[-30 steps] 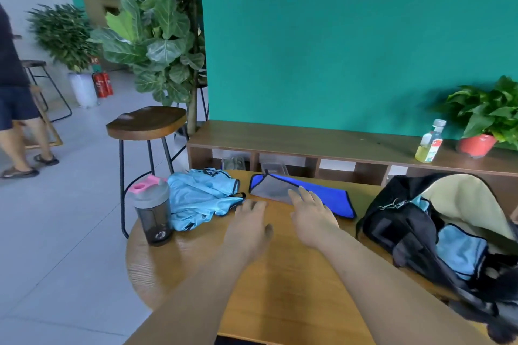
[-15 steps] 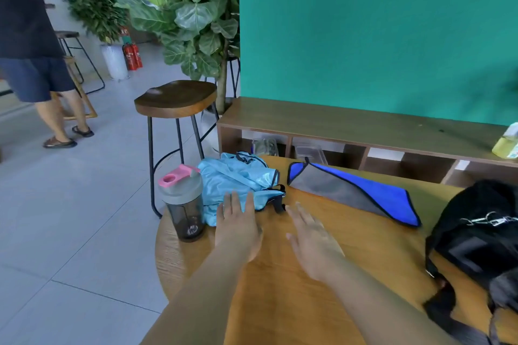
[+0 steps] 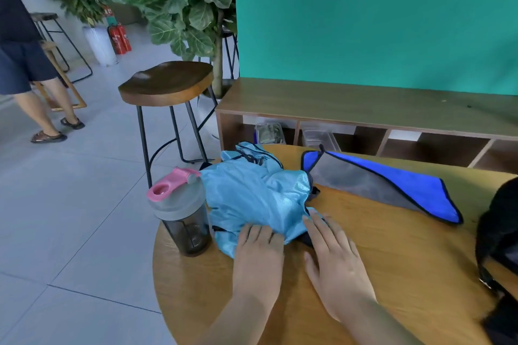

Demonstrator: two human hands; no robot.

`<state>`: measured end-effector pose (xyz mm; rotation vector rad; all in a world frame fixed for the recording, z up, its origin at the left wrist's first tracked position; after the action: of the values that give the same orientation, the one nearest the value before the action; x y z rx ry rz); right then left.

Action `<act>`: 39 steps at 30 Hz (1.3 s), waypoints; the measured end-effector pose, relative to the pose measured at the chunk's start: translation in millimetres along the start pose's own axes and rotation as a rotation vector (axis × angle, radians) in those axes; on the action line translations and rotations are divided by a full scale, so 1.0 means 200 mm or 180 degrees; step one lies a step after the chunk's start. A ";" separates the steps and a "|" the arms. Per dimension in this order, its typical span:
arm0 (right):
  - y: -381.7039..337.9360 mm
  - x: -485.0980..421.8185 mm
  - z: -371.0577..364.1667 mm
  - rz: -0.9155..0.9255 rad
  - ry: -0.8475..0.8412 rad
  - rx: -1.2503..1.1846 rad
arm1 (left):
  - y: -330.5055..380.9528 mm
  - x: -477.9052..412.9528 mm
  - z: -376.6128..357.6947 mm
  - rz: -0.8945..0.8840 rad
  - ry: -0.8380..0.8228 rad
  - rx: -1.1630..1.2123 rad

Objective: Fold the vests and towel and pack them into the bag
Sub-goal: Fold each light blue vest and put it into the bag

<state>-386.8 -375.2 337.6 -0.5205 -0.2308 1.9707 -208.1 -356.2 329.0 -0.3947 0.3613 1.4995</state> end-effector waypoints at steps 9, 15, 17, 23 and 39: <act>0.04 0.03 0.02 -0.0304 0.0377 -0.0780 | 0.05 0.03 0.07 -0.0642 0.0347 0.0192; 0.11 0.10 0.16 -0.1586 0.1345 -0.2264 | 0.05 0.03 0.12 0.0086 -0.0089 -0.0065; 0.14 0.16 0.18 -0.1570 0.1439 -0.2186 | 0.04 0.03 0.13 0.0313 -0.0187 -0.0184; 0.39 0.38 0.32 -0.1184 0.1933 -0.0967 | 0.08 0.06 0.14 0.0776 -0.0175 -0.0503; 0.48 0.50 0.35 -0.0061 -0.0213 -0.0528 | 0.13 0.17 0.18 0.0954 -0.0602 -0.0502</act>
<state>-533.9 -324.3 337.5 -0.5571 -0.4425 1.9621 -233.9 -308.7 345.0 -0.3291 0.1564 1.8500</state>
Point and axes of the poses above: each hand's wrist, its own x-axis away from the middle knuckle, its own z-axis out of the back of the hand, y = z × x, the point moved 1 cm from there along -x, towards the middle knuckle, and after that the axes turned 13 degrees about -x, right-handed, at the moved point
